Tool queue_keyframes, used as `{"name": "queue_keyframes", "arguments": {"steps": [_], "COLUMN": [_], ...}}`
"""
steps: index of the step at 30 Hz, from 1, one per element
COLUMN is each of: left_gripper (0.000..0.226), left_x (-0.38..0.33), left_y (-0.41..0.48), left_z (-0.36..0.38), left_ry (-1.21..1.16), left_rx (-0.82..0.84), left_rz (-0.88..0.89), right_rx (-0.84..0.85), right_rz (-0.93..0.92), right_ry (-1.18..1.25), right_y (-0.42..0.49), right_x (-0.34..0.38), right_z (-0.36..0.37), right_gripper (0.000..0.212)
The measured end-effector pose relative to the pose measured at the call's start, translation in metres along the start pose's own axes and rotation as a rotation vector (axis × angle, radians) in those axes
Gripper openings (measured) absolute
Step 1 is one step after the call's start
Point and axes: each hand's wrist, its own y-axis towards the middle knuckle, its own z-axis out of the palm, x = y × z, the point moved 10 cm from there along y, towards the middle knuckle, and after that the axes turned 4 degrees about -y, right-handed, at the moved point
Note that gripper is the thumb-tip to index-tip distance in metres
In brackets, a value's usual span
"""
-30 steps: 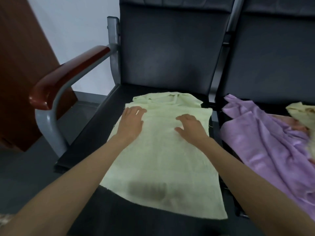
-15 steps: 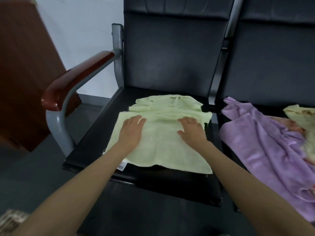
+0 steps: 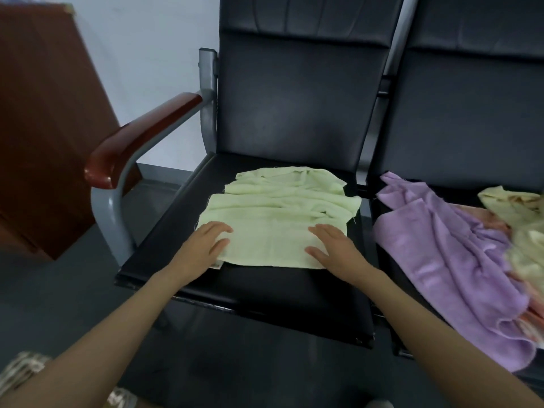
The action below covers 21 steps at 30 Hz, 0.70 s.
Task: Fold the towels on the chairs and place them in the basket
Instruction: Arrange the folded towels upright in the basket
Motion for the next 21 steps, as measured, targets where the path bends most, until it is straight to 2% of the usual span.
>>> {"name": "queue_keyframes", "arguments": {"steps": [1, 3, 4, 6, 8, 10, 15, 18, 21], "left_gripper": [0.028, 0.033, 0.029, 0.018, 0.012, 0.013, 0.026, 0.019, 0.020], "left_x": [-0.004, -0.001, 0.006, 0.021, 0.026, 0.022, 0.009, -0.020, -0.061], "left_y": [-0.005, -0.015, -0.018, -0.019, -0.016, -0.013, -0.019, -0.027, -0.038], "left_z": [-0.003, 0.005, 0.007, 0.003, -0.003, -0.004, -0.004, -0.044, -0.092], "left_ry": [0.013, 0.076, 0.084, 0.059, 0.070, 0.066, 0.124, 0.033, -0.179], "left_rx": [0.004, 0.087, 0.109, 0.037, -0.059, -0.095, 0.036, -0.115, -0.314], "left_rz": [0.032, 0.058, 0.039, -0.023, -0.077, -0.116, -0.204, -0.209, -0.155], "right_rx": [-0.095, -0.090, -0.036, 0.021, 0.005, -0.002, 0.000, -0.127, -0.343], "right_rz": [-0.031, -0.035, 0.003, 0.119, 0.208, 0.259, 0.266, 0.298, 0.301], "right_ry": [0.003, -0.059, -0.087, -0.044, 0.052, 0.076, -0.118, -0.107, 0.084], "right_y": [-0.006, -0.015, -0.017, -0.019, -0.017, -0.015, -0.027, -0.048, -0.078], "right_x": [0.004, 0.002, -0.006, -0.025, -0.035, -0.036, -0.017, -0.011, 0.005], "right_z": [-0.009, -0.006, 0.003, 0.011, 0.008, 0.007, -0.005, -0.040, -0.100], "right_gripper": [0.045, 0.031, 0.029, 0.033, 0.031, 0.021, 0.022, 0.016, 0.013]}}
